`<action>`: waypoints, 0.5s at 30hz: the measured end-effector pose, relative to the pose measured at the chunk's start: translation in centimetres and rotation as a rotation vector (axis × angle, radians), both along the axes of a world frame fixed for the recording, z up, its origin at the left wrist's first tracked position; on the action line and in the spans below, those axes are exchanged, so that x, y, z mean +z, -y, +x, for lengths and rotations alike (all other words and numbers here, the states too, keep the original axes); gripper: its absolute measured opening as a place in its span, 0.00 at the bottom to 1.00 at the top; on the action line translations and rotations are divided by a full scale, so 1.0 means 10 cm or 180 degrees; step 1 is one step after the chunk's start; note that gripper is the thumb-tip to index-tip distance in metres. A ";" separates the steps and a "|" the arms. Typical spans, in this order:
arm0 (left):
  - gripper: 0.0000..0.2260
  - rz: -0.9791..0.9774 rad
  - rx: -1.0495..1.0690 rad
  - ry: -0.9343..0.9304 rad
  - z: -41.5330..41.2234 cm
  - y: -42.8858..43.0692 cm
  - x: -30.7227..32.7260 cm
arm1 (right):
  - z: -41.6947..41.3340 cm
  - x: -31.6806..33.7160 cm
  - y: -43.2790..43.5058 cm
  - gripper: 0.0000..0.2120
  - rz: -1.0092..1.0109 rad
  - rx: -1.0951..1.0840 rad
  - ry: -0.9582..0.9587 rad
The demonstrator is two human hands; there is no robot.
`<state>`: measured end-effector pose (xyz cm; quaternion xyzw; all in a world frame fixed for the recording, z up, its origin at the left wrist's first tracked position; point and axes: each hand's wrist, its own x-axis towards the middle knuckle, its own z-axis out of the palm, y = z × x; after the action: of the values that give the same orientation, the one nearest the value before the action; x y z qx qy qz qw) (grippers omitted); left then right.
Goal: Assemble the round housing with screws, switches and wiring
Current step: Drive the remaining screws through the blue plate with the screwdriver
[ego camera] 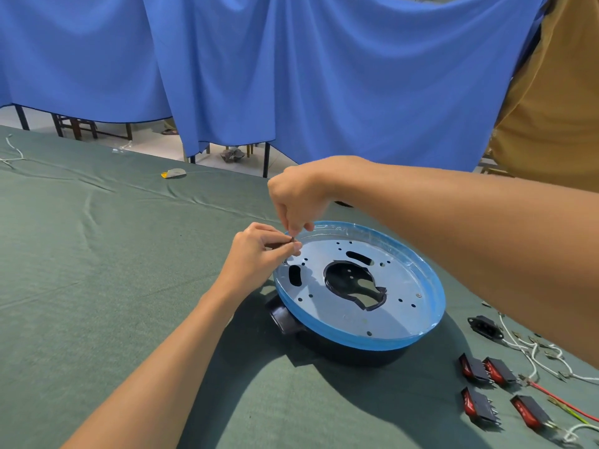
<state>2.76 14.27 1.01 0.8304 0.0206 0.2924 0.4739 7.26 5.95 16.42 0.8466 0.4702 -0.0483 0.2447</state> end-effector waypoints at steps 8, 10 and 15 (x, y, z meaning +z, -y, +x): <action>0.03 0.0043 -0.0070 -0.0021 -0.03 -0.02 0.00 | -0.12 -0.01 -0.20 0.08 -0.0112 -0.0832 -0.0277; 0.02 0.0000 -0.0073 -0.0045 -0.03 -0.02 0.00 | -0.12 -0.04 -0.11 0.09 -0.0004 -0.0621 -0.0150; 0.03 0.0038 -0.0064 -0.0034 -0.01 -0.03 -0.01 | -0.13 0.01 0.09 0.08 0.0234 0.0528 0.0563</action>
<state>2.68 14.57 0.90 0.8349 0.0131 0.2833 0.4717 5.99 5.04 16.54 0.8141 0.5167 0.0643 0.2571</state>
